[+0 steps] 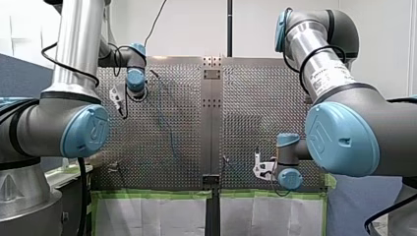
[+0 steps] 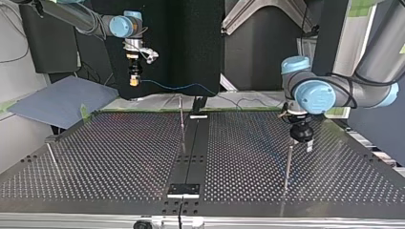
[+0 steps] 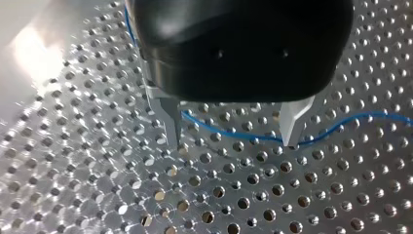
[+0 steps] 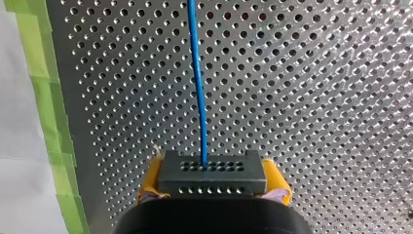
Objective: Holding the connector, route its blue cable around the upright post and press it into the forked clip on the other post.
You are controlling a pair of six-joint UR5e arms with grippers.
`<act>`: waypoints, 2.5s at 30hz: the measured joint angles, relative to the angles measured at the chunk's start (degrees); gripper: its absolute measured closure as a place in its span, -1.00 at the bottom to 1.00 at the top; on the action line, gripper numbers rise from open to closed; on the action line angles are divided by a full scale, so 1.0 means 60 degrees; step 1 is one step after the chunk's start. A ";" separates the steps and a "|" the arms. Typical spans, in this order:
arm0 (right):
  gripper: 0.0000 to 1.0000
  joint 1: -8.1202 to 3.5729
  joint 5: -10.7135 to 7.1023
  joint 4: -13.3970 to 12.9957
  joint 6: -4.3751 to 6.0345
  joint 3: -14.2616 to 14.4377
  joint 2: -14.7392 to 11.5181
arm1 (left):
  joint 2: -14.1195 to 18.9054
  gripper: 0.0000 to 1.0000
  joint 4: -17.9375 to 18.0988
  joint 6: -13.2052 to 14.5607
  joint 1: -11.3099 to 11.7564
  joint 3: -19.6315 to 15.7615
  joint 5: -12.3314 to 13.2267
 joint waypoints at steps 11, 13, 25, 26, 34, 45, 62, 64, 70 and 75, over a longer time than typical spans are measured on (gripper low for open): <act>1.00 0.0001 -0.0021 -0.0047 0.0102 -0.0001 0.0000 | 0.0909 -1.00 -0.0639 0.0312 0.0149 -0.0778 0.0024; 1.00 0.0005 -0.0021 -0.0050 0.0132 -0.0001 0.0001 | 0.1072 -1.00 -0.0805 0.0433 0.0173 -0.0711 -0.0080; 1.00 0.0000 -0.0035 -0.0011 0.0224 -0.0123 0.0002 | 0.2074 -1.00 -0.1802 0.1180 0.0173 0.0227 -0.0463; 1.00 0.0000 -0.0035 0.0008 0.0227 -0.0128 0.0002 | 0.2151 -1.00 -0.1877 0.1240 0.0159 0.0302 -0.0433; 1.00 0.0005 -0.0036 0.0175 0.0236 -0.0145 -0.0001 | 0.2835 -1.00 -0.2566 0.1413 0.0093 0.0987 0.0138; 1.00 0.0045 -0.0036 0.0186 0.0277 -0.0179 -0.0001 | 0.3780 -1.00 -0.3512 0.1436 -0.0111 0.1931 0.1081; 1.00 0.0056 -0.0036 0.0185 0.0293 -0.0218 -0.0001 | 0.3557 -1.00 -0.4920 0.1907 -0.0742 0.1676 0.1090; 1.00 0.0057 -0.0035 0.0186 0.0293 -0.0222 -0.0001 | 0.3469 -1.00 -0.5106 0.1923 -0.0763 0.1670 0.1081; 1.00 0.0057 -0.0036 0.0186 0.0292 -0.0222 -0.0001 | 0.3394 -1.00 -0.5642 0.1934 -0.0790 0.1670 0.1091; 1.00 0.0062 -0.0036 0.0186 0.0293 -0.0225 -0.0001 | 0.3391 -1.00 -0.6027 0.1915 -0.0825 0.1666 0.1107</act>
